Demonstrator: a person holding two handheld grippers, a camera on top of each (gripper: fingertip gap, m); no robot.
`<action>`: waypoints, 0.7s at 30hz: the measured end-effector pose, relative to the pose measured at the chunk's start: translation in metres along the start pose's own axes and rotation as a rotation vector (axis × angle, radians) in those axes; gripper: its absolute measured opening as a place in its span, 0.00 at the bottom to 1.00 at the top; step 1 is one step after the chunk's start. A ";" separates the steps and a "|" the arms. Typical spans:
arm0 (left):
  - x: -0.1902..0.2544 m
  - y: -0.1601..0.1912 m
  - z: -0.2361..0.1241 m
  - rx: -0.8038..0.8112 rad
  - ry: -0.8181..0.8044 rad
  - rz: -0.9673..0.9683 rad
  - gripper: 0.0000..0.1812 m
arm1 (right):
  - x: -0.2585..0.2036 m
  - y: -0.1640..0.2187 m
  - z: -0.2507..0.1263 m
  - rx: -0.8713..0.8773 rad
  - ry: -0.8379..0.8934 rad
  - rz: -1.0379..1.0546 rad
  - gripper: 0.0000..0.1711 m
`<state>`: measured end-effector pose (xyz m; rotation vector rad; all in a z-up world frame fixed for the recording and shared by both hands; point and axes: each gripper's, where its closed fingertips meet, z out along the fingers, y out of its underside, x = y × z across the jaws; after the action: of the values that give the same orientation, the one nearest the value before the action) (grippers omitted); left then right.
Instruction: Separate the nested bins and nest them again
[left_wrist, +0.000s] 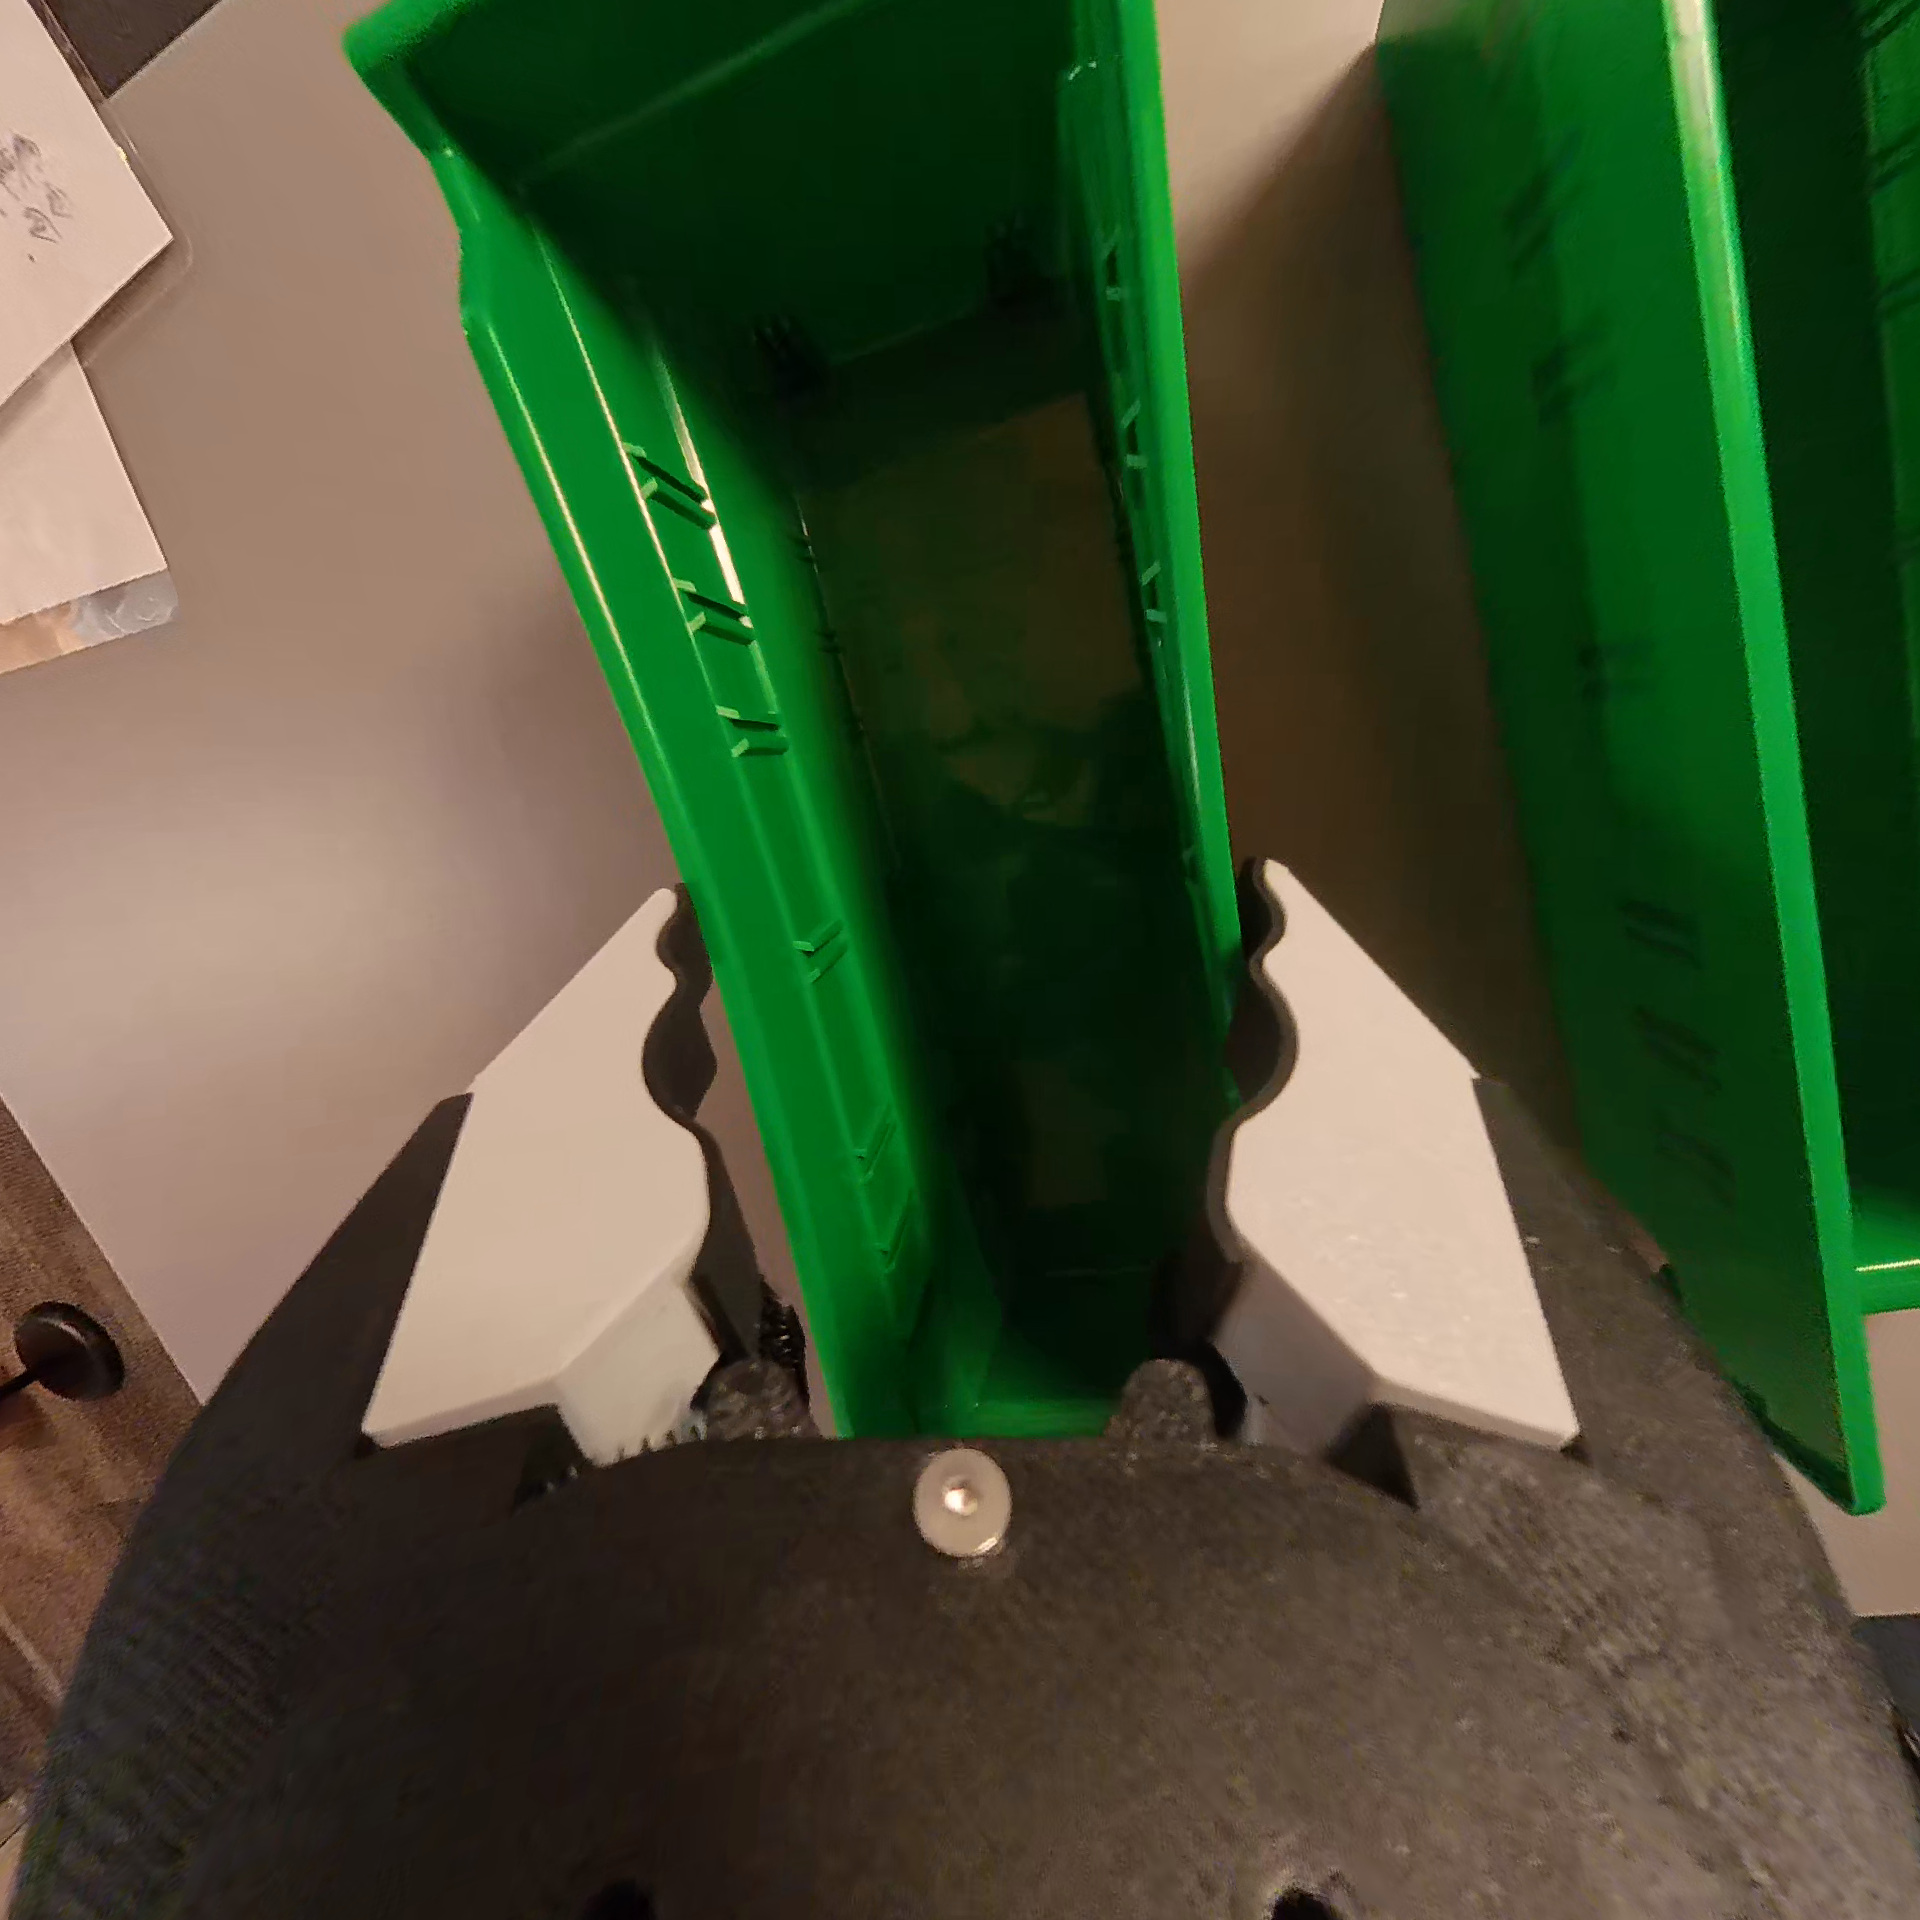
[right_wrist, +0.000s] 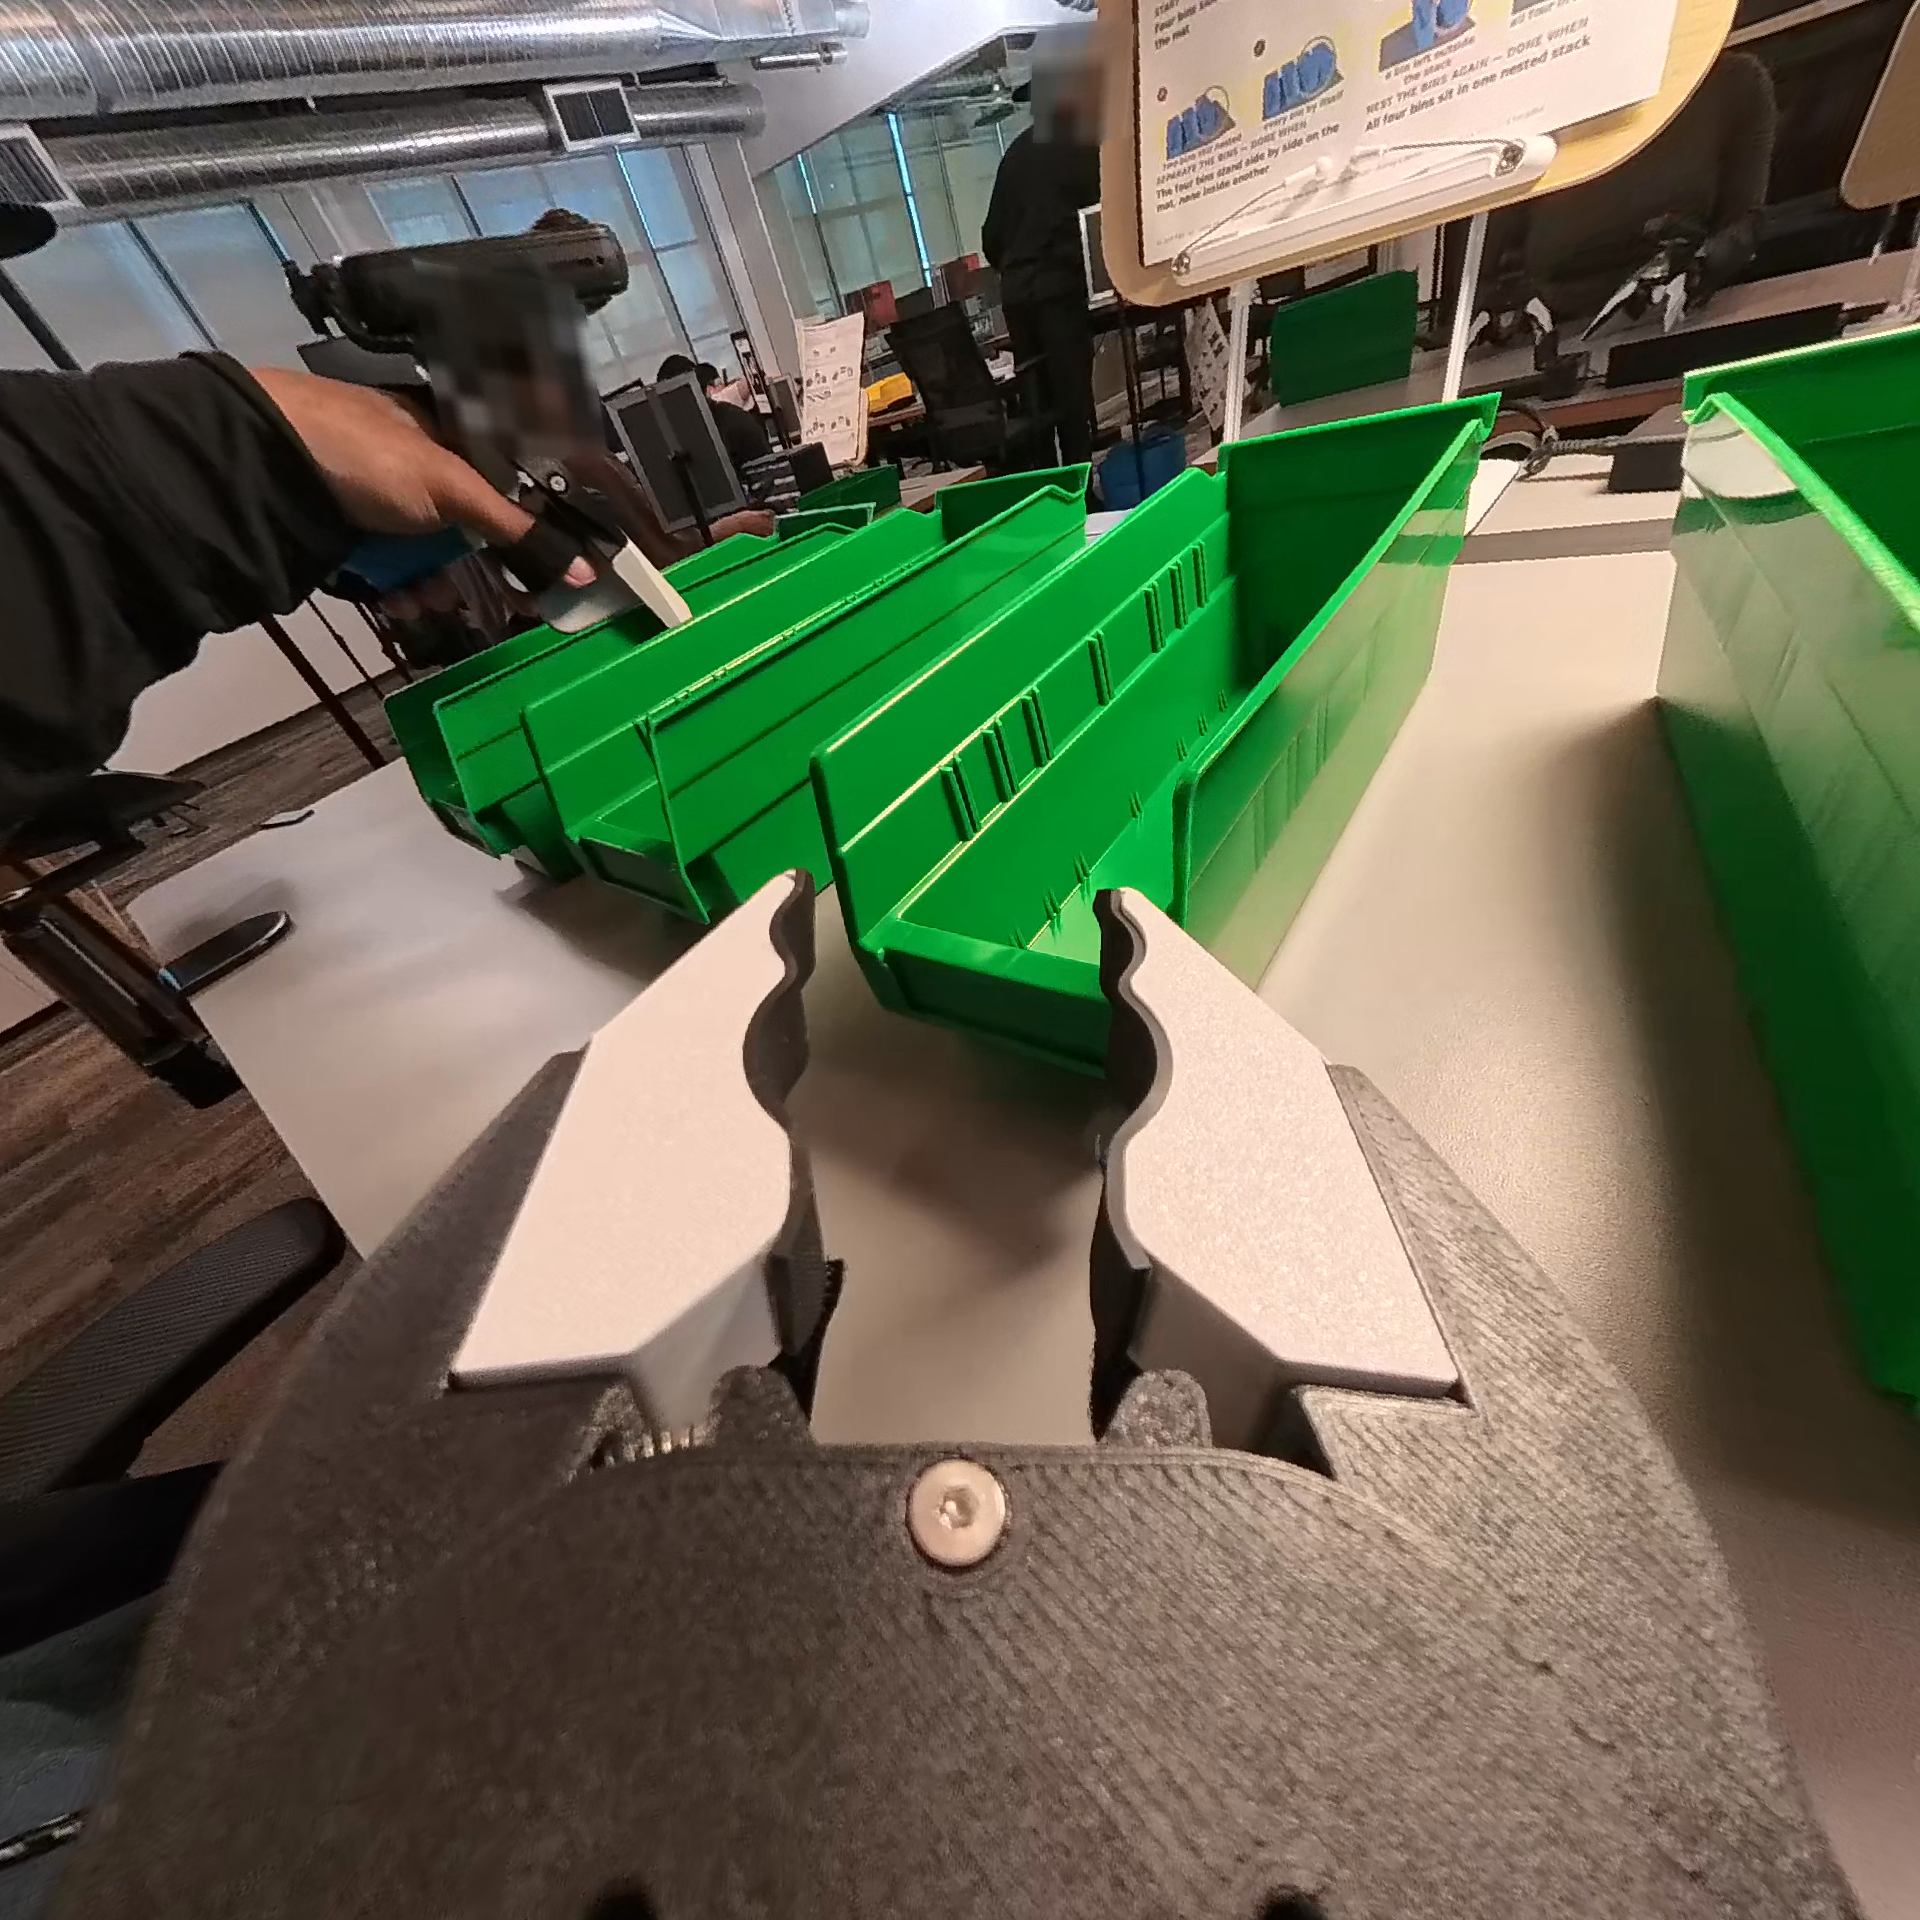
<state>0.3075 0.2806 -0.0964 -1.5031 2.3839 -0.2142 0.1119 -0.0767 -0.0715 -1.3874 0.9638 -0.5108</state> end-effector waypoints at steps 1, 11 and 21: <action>0.000 0.000 0.000 -0.002 0.004 0.002 0.56 | 0.000 0.000 0.000 0.002 0.000 0.002 0.32; -0.007 0.003 -0.006 0.025 0.056 -0.013 0.55 | 0.000 -0.001 0.000 0.003 -0.002 0.005 0.32; -0.008 -0.027 -0.068 0.137 0.082 -0.034 0.54 | 0.000 0.001 0.002 -0.010 0.007 -0.005 0.32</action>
<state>0.3106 0.2736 -0.0231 -1.4993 2.3547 -0.4455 0.1131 -0.0758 -0.0728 -1.3976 0.9702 -0.5157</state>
